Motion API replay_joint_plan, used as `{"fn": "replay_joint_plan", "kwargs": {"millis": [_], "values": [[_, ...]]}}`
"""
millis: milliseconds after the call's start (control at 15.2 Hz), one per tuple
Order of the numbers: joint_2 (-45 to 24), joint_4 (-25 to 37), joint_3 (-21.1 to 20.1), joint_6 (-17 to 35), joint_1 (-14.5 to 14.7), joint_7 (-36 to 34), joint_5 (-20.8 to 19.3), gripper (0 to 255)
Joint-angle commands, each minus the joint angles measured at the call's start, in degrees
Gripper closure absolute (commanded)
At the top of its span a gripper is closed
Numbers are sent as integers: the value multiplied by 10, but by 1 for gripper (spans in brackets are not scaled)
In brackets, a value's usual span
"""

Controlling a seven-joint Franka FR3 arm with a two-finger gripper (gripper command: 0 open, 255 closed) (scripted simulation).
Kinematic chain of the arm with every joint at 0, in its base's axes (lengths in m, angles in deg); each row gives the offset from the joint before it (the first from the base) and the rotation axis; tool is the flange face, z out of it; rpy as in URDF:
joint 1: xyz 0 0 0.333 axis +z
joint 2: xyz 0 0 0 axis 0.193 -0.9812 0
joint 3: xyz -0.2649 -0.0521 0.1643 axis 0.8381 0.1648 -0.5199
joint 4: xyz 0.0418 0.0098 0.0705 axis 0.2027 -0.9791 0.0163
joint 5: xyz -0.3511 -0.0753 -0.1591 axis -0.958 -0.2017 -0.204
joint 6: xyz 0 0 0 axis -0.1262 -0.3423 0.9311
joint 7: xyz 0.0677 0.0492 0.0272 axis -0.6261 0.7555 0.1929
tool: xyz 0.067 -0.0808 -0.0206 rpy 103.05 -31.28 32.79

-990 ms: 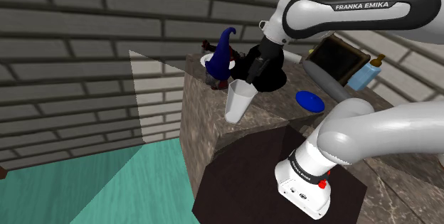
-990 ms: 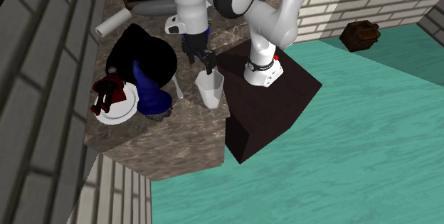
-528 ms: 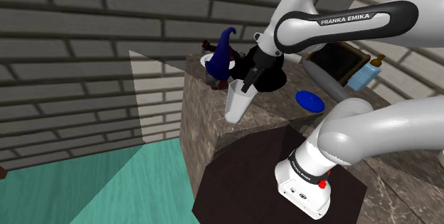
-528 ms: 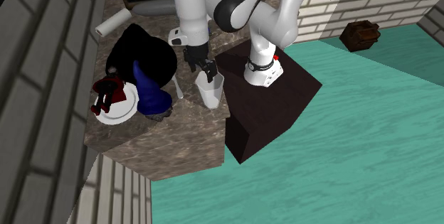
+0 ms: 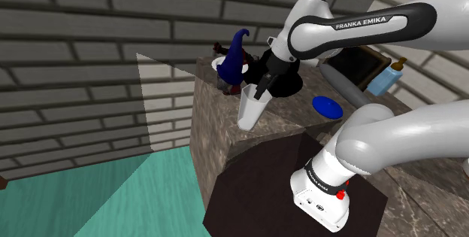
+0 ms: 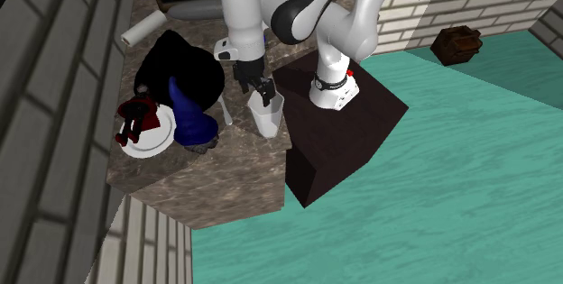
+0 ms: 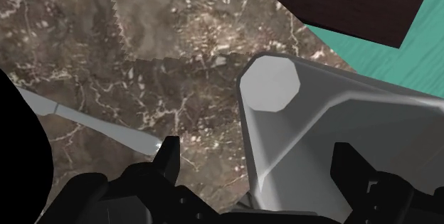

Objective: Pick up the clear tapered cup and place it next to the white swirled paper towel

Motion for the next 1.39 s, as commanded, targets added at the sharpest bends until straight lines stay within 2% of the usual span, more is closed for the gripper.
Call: {"fn": "replay_joint_plan", "kwargs": {"millis": [0,66,660,1320], "values": [[0,0,0,0,0,0,0,0],[0,0,0,0,0,0,0,255],[0,0,0,0,0,0,0,255],[37,57,-6,-93,-3,-14,-5,255]]}}
